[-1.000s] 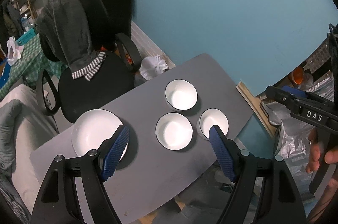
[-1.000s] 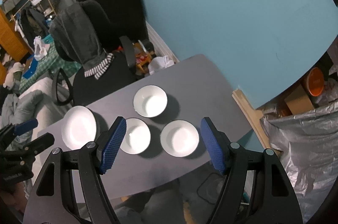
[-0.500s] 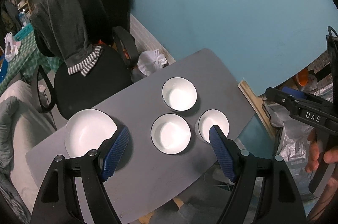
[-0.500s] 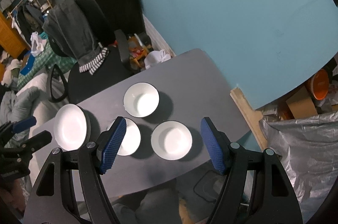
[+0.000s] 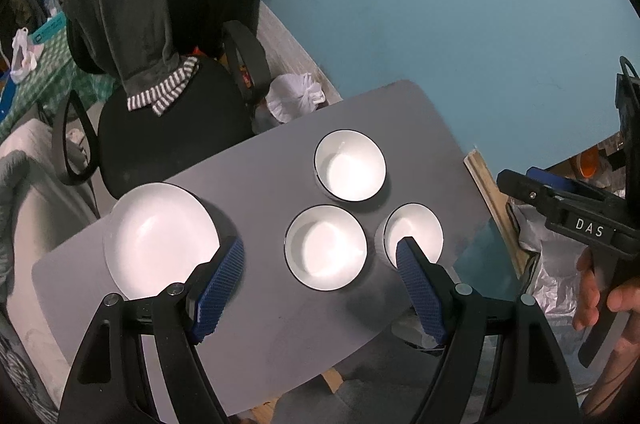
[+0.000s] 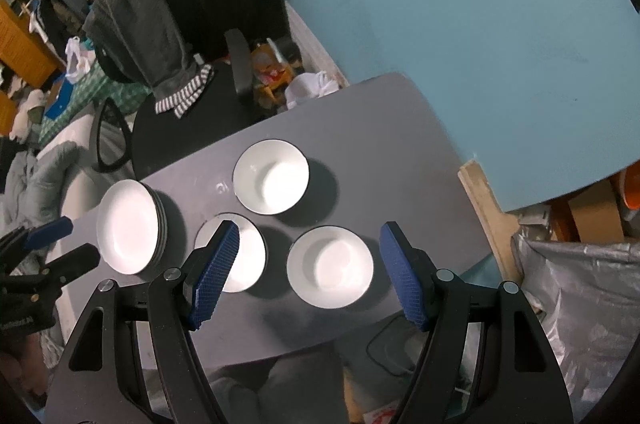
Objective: Organize plates and bowls
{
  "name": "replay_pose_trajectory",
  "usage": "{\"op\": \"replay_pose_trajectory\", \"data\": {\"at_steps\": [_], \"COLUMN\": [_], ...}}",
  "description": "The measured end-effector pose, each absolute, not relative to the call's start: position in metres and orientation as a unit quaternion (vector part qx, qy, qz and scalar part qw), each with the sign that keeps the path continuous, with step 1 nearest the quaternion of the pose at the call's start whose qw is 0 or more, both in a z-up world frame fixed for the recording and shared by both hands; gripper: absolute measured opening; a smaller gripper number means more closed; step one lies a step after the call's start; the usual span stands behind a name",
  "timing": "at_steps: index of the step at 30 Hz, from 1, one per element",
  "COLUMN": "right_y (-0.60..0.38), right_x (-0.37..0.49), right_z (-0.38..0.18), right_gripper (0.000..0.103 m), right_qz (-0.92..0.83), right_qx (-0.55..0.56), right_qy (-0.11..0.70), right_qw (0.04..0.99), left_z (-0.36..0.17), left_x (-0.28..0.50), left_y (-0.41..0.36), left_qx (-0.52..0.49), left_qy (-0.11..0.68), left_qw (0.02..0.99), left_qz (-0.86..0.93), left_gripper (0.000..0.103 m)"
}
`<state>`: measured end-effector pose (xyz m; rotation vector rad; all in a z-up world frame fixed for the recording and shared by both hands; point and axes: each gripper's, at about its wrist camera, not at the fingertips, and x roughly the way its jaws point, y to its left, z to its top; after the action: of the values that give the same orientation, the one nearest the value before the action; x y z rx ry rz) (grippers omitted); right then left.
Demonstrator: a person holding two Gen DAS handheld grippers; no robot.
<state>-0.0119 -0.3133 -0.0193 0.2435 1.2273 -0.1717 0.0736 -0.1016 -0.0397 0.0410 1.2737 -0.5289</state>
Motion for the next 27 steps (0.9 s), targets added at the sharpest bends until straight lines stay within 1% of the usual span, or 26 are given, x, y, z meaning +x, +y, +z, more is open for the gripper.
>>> {"op": "replay_pose_trajectory", "data": {"at_steps": [13,20,27], "right_y": [-0.304,-0.294,-0.285], "right_x": [0.002,0.010,0.015], "right_z": [-0.060,-0.097,-0.135], "right_gripper": [0.072,0.072,0.072], "right_qz": [-0.024,0.009,0.045], "right_qx": [0.121,0.109,0.094], "right_qy": [0.601,0.615,0.618], "right_qw": [0.790,0.781,0.780], "left_z": [-0.083,-0.116,-0.143], "left_x": [0.073,0.075,0.076], "left_y": [-0.105,-0.103,-0.105], "left_qx": [0.010,-0.005,0.004], "left_qy": [0.619,0.642,0.651], "left_qw": [0.753,0.739,0.734], "left_qz": [-0.222,-0.207,-0.195], "left_gripper": [0.080,0.080,0.080]}}
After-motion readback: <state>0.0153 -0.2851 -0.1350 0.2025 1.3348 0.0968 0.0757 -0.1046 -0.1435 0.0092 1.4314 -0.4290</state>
